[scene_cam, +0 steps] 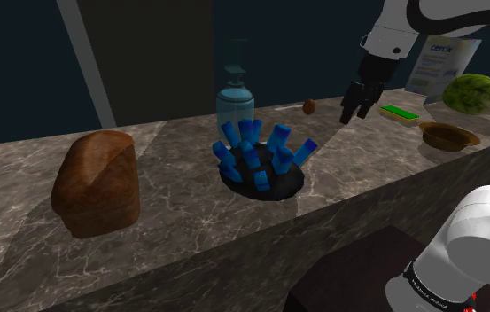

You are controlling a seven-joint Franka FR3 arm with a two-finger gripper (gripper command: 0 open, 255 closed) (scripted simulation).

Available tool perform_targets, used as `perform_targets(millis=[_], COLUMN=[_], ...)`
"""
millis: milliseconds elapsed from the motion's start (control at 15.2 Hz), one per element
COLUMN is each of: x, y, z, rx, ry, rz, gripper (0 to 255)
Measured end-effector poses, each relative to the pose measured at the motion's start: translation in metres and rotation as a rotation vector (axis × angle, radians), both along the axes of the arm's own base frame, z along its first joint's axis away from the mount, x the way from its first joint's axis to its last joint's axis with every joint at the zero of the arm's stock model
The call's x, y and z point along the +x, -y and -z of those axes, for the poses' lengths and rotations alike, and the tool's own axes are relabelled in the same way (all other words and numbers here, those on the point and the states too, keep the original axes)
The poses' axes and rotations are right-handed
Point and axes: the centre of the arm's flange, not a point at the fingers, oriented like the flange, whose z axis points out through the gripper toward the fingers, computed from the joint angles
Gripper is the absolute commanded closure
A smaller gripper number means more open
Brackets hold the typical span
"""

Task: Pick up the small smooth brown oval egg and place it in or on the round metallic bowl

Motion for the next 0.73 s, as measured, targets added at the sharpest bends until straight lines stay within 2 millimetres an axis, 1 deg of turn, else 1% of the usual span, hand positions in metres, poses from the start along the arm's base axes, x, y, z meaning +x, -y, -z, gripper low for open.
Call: perform_targets(millis=[66, 132, 330, 462, 726], x=[0.000, 0.005, 0.032, 0.053, 0.093], y=[0.000, 0.003, 0.024, 0.041, 0.068], z=[0.000, 0.001, 0.007, 0.008, 0.018], rx=[0.000, 0.001, 0.004, 0.007, 0.012], ry=[0.000, 0.000, -0.002, -0.003, -0.006], rz=[0.000, 0.003, 0.017, 0.029, 0.052], gripper=[0, 0, 0, 0, 0])
